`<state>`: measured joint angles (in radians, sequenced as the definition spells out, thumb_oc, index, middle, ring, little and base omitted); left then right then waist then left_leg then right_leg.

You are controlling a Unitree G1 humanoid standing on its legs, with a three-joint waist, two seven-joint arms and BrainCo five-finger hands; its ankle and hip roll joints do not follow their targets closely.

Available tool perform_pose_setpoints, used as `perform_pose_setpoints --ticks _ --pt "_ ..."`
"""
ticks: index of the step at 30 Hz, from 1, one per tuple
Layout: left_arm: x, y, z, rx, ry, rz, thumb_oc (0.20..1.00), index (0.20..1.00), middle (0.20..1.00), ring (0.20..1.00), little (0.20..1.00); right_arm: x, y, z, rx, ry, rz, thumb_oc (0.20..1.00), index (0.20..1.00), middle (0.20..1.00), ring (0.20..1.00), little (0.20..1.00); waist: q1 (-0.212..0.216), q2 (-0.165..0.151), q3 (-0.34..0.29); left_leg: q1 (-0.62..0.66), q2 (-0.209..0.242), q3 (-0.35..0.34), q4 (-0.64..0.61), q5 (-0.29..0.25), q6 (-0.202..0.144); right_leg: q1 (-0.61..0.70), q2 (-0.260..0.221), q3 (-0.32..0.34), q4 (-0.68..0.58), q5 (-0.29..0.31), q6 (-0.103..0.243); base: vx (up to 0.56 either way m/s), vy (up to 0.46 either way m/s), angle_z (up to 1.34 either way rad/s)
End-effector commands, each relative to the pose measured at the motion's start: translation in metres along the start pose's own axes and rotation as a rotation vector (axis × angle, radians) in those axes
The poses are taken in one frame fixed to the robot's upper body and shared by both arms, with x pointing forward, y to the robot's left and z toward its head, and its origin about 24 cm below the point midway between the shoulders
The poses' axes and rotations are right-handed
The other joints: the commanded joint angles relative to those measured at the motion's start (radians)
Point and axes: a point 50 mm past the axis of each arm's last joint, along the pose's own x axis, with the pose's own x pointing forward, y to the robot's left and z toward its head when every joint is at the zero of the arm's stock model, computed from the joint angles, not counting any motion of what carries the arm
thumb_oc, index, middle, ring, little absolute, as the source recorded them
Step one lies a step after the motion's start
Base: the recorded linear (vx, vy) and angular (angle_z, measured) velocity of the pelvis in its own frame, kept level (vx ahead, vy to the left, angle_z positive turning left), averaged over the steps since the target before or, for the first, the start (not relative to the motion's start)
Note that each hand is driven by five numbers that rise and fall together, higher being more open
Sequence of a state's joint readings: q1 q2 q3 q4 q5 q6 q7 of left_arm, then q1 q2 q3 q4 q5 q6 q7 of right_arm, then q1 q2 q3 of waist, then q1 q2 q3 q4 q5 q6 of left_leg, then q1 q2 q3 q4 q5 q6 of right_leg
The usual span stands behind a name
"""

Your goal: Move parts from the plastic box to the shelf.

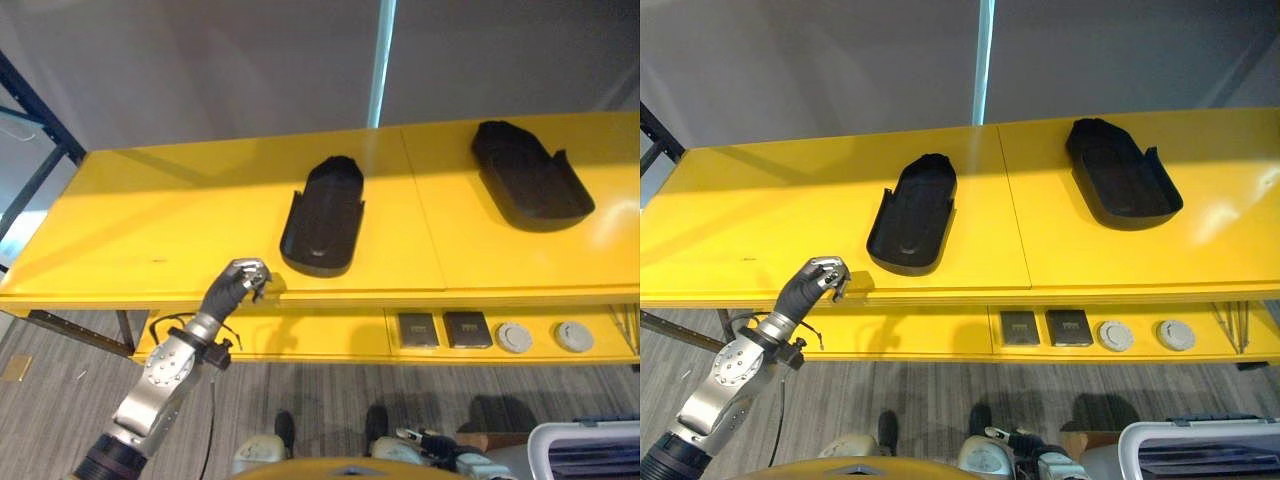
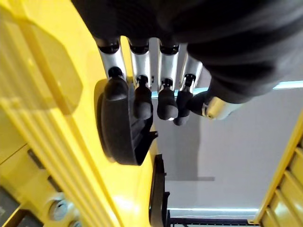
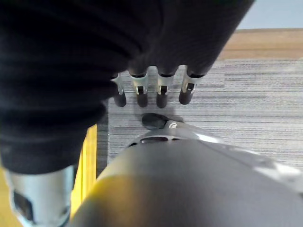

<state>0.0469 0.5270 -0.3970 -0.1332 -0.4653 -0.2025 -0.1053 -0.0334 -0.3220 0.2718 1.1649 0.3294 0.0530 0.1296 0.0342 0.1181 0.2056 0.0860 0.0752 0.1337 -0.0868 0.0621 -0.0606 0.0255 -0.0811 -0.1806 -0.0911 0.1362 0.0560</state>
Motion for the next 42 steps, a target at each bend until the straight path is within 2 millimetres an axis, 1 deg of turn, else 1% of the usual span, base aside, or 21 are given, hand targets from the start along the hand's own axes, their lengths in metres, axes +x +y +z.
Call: perform_pose_setpoints --ticks 1,4,7,9,10,11,13,18,24,28,31,35,39,42 --pt "0.024 -0.001 0.034 0.070 -0.177 -0.090 0.200 0.200 0.200 0.200 0.200 0.002 -0.002 0.011 -0.002 0.017 -0.001 1.000 1.000 1.000 1.000 1.000 -0.028 -0.021 0.054 -0.038 0.018 0.018 0.000 -0.064 -0.018 0.064 -0.031 -0.022 0.004 -0.153 0.030 -0.03 0.025 -0.05" --pt "0.030 -0.008 0.033 0.052 -0.168 -0.112 0.200 0.200 0.200 0.200 0.200 0.001 -0.010 0.010 -0.006 0.030 -0.027 1.000 1.000 1.000 1.000 1.000 -0.049 -0.011 0.070 -0.044 0.018 0.027 0.000 -0.061 -0.019 0.048 -0.033 -0.009 0.004 -0.146 0.033 -0.03 0.033 -0.04" --pt "0.033 -0.011 0.033 0.059 -0.169 -0.099 0.200 0.200 0.200 0.200 0.200 0.000 -0.013 0.005 0.000 0.043 -0.041 1.000 1.000 1.000 1.000 1.000 -0.066 -0.006 0.076 -0.045 0.018 0.036 0.000 -0.059 -0.020 0.042 -0.032 0.002 0.004 -0.143 0.035 0.02 0.013 -0.08" --pt "0.036 -0.010 0.034 0.079 -0.169 -0.071 0.200 0.200 0.200 0.200 0.200 -0.001 -0.015 0.000 -0.002 0.056 -0.046 1.000 1.000 1.000 1.000 1.000 -0.080 -0.007 0.079 -0.044 0.021 0.047 0.000 -0.058 -0.021 0.039 -0.031 0.014 0.004 -0.143 0.037 0.04 -0.003 -0.09" --pt "0.036 -0.010 0.034 0.079 -0.169 -0.071 0.200 0.200 0.200 0.200 0.200 -0.001 -0.015 0.000 -0.002 0.056 -0.046 1.000 1.000 1.000 1.000 1.000 -0.080 -0.007 0.079 -0.044 0.021 0.047 0.000 -0.058 -0.021 0.039 -0.031 0.015 0.004 -0.143 0.037 0.03 -0.004 -0.16" --pt "0.040 -0.008 0.035 0.107 -0.155 -0.047 0.200 0.200 0.200 0.200 0.200 -0.002 -0.017 -0.004 -0.011 0.062 -0.048 1.000 1.000 1.000 1.000 1.000 -0.091 -0.008 0.084 -0.046 0.021 0.052 0.000 -0.056 -0.020 0.034 -0.031 0.023 0.004 -0.140 0.038 0.03 -0.003 -0.17" --pt "0.043 -0.005 0.034 0.109 -0.142 -0.025 0.200 0.200 0.200 0.200 0.200 -0.003 -0.018 -0.005 -0.011 0.058 -0.052 1.000 1.000 1.000 1.000 1.000 -0.098 -0.007 0.089 -0.047 0.023 0.057 0.000 -0.054 -0.019 0.030 -0.031 0.027 0.004 -0.138 0.037 0.02 0.001 -0.11" --pt "0.050 0.001 0.035 0.125 -0.123 0.016 0.200 0.200 0.200 0.200 0.200 -0.003 -0.019 0.001 -0.006 0.034 -0.047 1.000 1.000 1.000 1.000 1.000 -0.116 -0.005 0.099 -0.048 0.024 0.064 0.000 -0.053 -0.017 0.021 -0.030 0.042 0.004 -0.136 0.035 0.02 0.011 -0.07" --pt "0.057 0.008 0.028 0.124 -0.091 0.078 0.200 0.200 0.200 0.200 0.200 -0.002 -0.016 0.005 -0.024 0.021 -0.036 1.000 1.000 1.000 1.000 1.000 -0.136 -0.007 0.110 -0.049 0.027 0.075 0.000 -0.049 -0.017 0.012 -0.028 0.056 0.004 -0.131 0.030 0.03 0.006 -0.05" --pt "0.060 0.011 0.027 0.126 -0.096 0.099 0.200 0.200 0.200 0.200 0.200 -0.002 -0.015 0.007 -0.028 0.014 -0.035 1.000 1.000 1.000 1.000 1.000 -0.143 -0.007 0.118 -0.051 0.029 0.081 0.000 -0.048 -0.018 0.005 -0.027 0.063 0.004 -0.130 0.029 0.01 0.004 -0.06" --pt "0.064 0.012 0.032 0.127 -0.122 0.116 0.200 0.200 0.200 0.200 0.200 -0.002 -0.015 0.010 -0.031 0.009 -0.036 1.000 1.000 1.000 1.000 1.000 -0.152 -0.009 0.128 -0.055 0.031 0.086 0.000 -0.046 -0.019 -0.002 -0.025 0.069 0.004 -0.128 0.027 0.00 -0.003 -0.08" --pt "0.067 0.012 0.037 0.128 -0.149 0.122 0.200 0.200 0.200 0.200 0.200 -0.002 -0.014 0.008 -0.030 0.012 -0.037 1.000 1.000 1.000 1.000 1.000 -0.158 -0.012 0.130 -0.053 0.032 0.088 0.000 -0.045 -0.020 -0.002 -0.023 0.072 0.004 -0.127 0.026 0.01 -0.006 -0.03" --pt "0.068 0.012 0.046 0.129 -0.203 0.140 0.200 0.200 0.200 0.200 0.200 -0.002 -0.013 0.004 -0.033 0.017 -0.034 1.000 1.000 1.000 1.000 1.000 -0.159 -0.018 0.121 -0.041 0.036 0.089 0.000 -0.045 -0.022 0.011 -0.021 0.071 0.004 -0.130 0.024 0.01 -0.005 -0.01" --pt "0.066 0.014 0.055 0.102 -0.276 0.160 0.200 0.200 0.200 0.200 0.200 -0.002 -0.011 0.000 -0.030 0.021 -0.028 1.000 1.000 1.000 1.000 1.000 -0.154 -0.024 0.102 -0.030 0.038 0.093 0.000 -0.048 -0.024 0.027 -0.021 0.064 0.004 -0.136 0.024 0.00 0.001 -0.03"
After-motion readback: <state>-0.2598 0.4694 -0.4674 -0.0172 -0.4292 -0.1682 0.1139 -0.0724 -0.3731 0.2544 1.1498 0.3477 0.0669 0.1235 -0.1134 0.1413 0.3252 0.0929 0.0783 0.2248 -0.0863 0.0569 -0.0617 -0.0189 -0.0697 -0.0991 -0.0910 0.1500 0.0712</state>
